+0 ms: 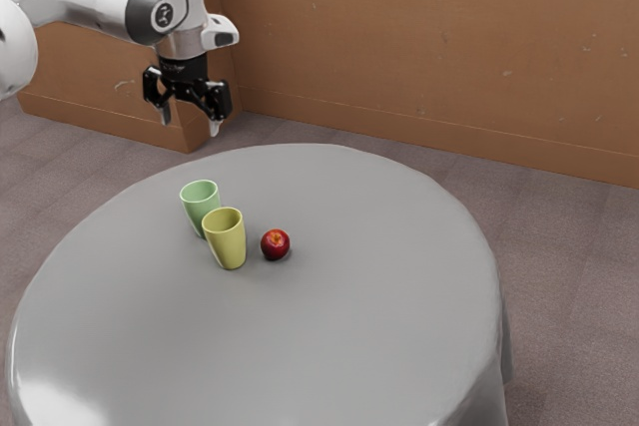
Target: Place the left cup onto the right cup
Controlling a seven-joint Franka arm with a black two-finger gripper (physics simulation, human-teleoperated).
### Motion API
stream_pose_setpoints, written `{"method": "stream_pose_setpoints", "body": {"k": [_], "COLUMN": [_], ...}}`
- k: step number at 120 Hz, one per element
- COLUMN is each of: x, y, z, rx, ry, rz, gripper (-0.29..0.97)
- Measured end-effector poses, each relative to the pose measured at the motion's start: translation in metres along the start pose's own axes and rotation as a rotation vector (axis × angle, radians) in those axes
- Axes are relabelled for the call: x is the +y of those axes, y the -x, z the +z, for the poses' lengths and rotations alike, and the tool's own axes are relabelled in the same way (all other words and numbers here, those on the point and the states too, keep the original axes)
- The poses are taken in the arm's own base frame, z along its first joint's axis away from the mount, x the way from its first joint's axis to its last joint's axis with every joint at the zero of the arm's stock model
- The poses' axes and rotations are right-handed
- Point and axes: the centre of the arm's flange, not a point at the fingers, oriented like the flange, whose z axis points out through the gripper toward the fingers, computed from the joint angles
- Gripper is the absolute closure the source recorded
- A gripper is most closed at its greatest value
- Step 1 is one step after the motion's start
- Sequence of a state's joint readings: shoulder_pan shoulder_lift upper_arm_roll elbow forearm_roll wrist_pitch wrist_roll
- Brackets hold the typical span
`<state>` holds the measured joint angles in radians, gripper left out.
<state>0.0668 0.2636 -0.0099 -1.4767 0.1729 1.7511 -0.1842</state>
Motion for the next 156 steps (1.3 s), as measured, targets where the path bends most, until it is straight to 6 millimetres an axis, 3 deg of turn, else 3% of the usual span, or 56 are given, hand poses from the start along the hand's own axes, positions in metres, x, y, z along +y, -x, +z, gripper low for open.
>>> {"method": "stream_pose_setpoints", "body": {"k": [24, 59, 86, 108, 156], "x": [0.006, -0.010, -0.001, 0.003, -0.015], "y": [-0.017, -0.038, -0.052, -0.058, -0.066], "z": [0.031, 0.087, 0.127, 0.144, 0.187], "rx": [0.019, 0.011, 0.023, 0.037, 0.025], "ry": [0.008, 0.018, 0.044, 0.056, 0.054], "rz": [-0.084, -0.234, -0.318, -0.371, -0.471], "gripper": [0.00, 0.00, 0.00, 0.00, 0.00]}}
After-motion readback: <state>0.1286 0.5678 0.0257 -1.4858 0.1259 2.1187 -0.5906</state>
